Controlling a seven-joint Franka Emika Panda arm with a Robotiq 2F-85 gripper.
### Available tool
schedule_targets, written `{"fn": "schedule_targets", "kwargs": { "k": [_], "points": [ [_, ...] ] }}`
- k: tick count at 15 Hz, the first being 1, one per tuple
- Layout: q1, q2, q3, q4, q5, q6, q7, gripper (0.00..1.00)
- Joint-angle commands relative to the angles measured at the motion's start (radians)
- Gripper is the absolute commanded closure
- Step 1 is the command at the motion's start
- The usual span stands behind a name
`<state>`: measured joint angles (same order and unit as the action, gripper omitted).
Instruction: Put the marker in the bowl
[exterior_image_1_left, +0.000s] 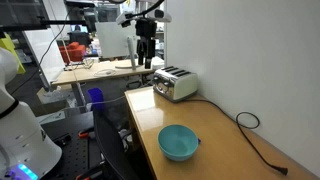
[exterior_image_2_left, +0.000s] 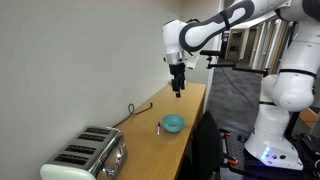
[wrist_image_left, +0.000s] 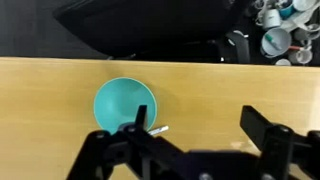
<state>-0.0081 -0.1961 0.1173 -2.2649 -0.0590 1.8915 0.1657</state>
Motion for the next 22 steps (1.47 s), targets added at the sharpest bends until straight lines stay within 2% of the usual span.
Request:
{"fn": "schedule_targets", "kwargs": {
  "k": [1, 10, 15, 17, 18, 22],
  "points": [
    [0.019, 0.0, -0.017, 0.003, -0.003, -0.002, 0.003, 0.0],
    [0.018, -0.001, -0.017, 0.003, -0.003, -0.002, 0.003, 0.0],
    [0.018, 0.087, -0.006, 0.049, 0.068, 0.007, 0.259, 0.0],
    [0.024, 0.135, -0.01, 0.052, 0.123, 0.085, 0.338, 0.0],
    [0.026, 0.159, -0.015, 0.046, 0.149, 0.16, 0.359, 0.0],
    [0.033, 0.318, -0.038, 0.08, 0.158, 0.433, 0.502, 0.0]
  ]
}}
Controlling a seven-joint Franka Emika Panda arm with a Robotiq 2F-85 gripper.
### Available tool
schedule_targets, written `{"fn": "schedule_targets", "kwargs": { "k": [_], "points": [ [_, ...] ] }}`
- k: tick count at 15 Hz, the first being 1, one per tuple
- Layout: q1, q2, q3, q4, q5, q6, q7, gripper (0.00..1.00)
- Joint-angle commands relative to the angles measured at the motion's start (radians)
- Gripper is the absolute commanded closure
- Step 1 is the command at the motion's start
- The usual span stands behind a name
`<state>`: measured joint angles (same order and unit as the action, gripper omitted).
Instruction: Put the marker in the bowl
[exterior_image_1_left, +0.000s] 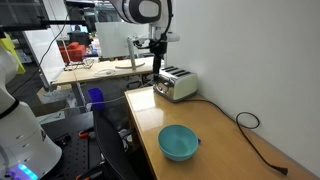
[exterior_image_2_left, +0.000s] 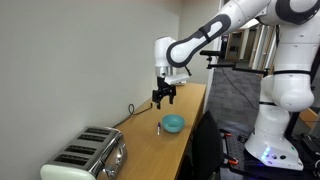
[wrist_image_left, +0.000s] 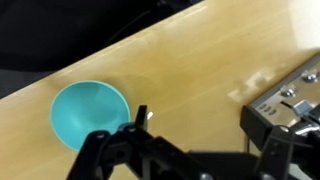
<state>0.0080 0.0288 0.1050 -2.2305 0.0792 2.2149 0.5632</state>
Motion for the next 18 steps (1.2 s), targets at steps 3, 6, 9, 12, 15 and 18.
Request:
{"fn": "schedule_targets", "kwargs": {
  "k": [3, 6, 9, 12, 15, 18],
  "points": [
    [0.033, 0.225, -0.07, 0.105, 0.037, 0.21, 0.219, 0.0],
    [0.045, 0.337, -0.107, 0.167, 0.089, 0.25, 0.31, 0.0],
    [0.06, 0.417, -0.141, 0.215, 0.128, 0.264, 0.369, 0.0],
    [0.066, 0.478, -0.162, 0.243, 0.145, 0.286, 0.402, 0.0],
    [0.075, 0.517, -0.187, 0.238, 0.141, 0.343, 0.419, 0.0],
    [0.065, 0.554, -0.191, 0.234, 0.156, 0.384, 0.396, 0.0]
  ]
}}
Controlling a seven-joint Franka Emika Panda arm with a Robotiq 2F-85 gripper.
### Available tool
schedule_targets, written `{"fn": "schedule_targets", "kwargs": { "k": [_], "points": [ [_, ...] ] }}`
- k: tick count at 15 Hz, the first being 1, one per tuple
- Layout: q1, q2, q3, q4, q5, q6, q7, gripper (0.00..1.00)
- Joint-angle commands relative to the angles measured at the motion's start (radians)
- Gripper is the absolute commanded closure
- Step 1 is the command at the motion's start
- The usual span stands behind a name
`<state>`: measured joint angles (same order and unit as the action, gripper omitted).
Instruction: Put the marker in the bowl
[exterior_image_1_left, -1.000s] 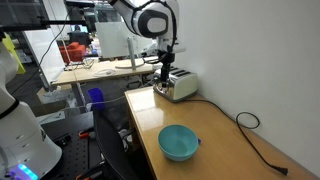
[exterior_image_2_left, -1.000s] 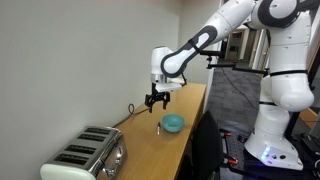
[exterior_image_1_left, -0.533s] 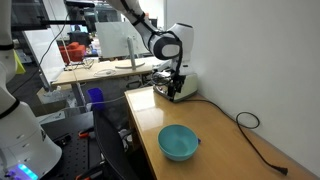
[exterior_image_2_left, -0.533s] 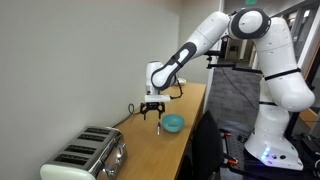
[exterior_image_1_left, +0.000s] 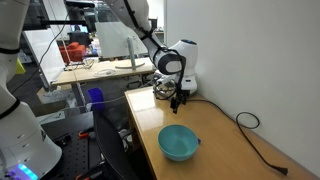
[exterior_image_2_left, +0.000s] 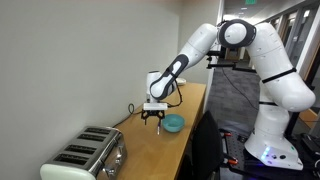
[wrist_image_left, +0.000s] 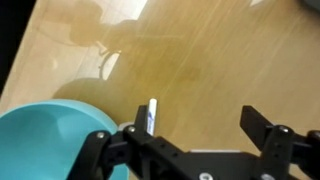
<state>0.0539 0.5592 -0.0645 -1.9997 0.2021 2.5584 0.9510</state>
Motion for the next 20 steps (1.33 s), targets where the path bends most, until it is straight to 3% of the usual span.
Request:
{"fn": "schedule_targets", "kwargs": {
  "k": [1, 16, 20],
  "points": [
    [0.016, 0.034, -0.023, 0.002, 0.039, 0.056, 0.006, 0.0],
    [0.004, 0.123, -0.041, -0.041, 0.132, 0.185, -0.018, 0.0],
    [0.017, 0.13, -0.046, -0.053, 0.125, 0.198, -0.015, 0.12]
  ]
}}
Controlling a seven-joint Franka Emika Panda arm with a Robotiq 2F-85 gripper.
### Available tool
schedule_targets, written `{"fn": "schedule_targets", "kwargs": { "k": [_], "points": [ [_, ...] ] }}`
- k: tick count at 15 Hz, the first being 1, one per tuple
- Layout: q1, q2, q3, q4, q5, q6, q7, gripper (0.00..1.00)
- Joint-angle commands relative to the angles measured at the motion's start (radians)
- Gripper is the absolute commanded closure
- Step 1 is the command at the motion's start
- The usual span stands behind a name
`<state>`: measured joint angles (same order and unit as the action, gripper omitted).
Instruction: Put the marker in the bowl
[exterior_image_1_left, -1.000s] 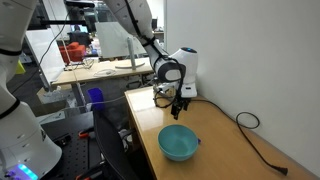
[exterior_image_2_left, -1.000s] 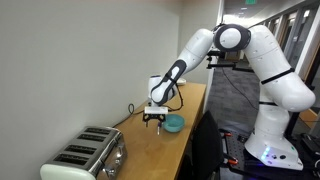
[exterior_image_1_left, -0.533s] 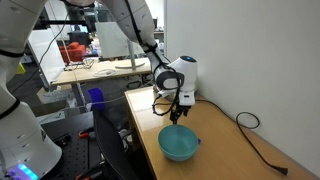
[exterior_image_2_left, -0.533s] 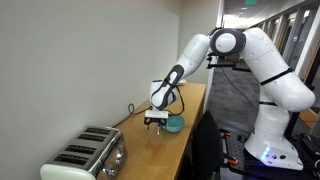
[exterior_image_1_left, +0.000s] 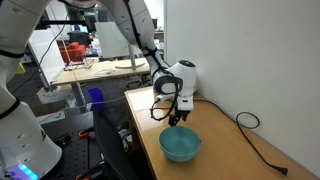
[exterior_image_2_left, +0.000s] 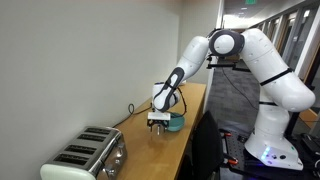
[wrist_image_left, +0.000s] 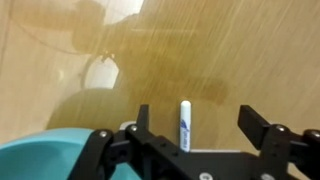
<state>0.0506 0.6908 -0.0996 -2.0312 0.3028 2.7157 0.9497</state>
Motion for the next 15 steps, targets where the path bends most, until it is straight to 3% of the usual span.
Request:
{"fn": "schedule_targets", "kwargs": {
  "k": [1, 10, 15],
  "points": [
    [0.019, 0.002, -0.009, -0.022, 0.026, 0.044, -0.016, 0.3],
    [0.033, 0.0, -0.021, -0.04, 0.014, 0.063, -0.024, 0.97],
    [0.041, -0.013, -0.029, -0.052, 0.005, 0.09, -0.035, 0.97]
  ]
}}
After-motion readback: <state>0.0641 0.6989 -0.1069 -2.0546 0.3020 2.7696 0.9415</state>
